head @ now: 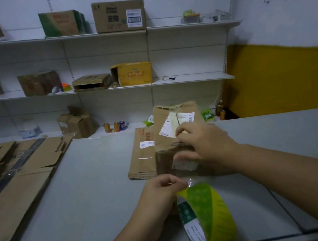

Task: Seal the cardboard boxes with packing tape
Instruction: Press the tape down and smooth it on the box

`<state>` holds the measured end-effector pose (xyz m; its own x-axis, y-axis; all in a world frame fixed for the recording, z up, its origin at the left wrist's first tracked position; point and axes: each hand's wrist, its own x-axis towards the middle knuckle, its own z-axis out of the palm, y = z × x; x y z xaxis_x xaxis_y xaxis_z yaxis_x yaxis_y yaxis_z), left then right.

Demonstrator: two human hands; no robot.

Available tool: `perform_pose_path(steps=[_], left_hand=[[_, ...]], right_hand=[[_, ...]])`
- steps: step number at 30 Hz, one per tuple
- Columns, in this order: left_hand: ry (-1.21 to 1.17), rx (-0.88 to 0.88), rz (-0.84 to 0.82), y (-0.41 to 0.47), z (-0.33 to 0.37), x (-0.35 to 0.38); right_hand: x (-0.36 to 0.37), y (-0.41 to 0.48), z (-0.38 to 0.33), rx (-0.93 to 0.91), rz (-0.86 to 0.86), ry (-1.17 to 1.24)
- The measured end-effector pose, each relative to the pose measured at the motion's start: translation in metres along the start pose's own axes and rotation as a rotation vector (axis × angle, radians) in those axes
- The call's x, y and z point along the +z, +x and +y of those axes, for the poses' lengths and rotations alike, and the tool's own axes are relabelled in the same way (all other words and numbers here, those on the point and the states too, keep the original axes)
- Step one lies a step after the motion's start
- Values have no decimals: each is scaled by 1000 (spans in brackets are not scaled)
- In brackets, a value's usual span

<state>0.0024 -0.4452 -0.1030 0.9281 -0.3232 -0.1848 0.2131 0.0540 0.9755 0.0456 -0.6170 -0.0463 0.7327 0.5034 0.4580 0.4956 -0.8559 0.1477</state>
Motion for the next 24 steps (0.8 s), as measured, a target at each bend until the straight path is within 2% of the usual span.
perform_pose_path(steps=[2, 3, 5, 8, 11, 14, 16, 19, 20, 24], left_hand=[[-22, 23, 15, -2, -1, 1], [-31, 30, 19, -3, -2, 1], [-40, 48, 31, -5, -1, 2], [-60, 82, 78, -9, -1, 4], [-76, 137, 115, -15, 2, 8], [-92, 197, 158, -24, 5, 12], [-123, 218, 171, -30, 8, 16], [-179, 230, 156, -38, 12, 22], [-183, 234, 155, -39, 12, 24], [-167, 274, 164, -43, 14, 25]], right_hand=[[-14, -17, 6, 129, 222, 238], [-19, -31, 12, 166, 268, 299], [-21, -70, 25, 195, 206, 293], [-8, -131, 45, 280, -42, 206], [-3, -158, 50, 334, -178, 176], [-4, -160, 51, 401, -201, 192], [-6, -156, 44, 425, -139, 228], [-19, -126, 5, 450, 74, 570], [-21, -112, -10, 460, 75, 721], [-11, -71, -44, 520, -210, 1248]])
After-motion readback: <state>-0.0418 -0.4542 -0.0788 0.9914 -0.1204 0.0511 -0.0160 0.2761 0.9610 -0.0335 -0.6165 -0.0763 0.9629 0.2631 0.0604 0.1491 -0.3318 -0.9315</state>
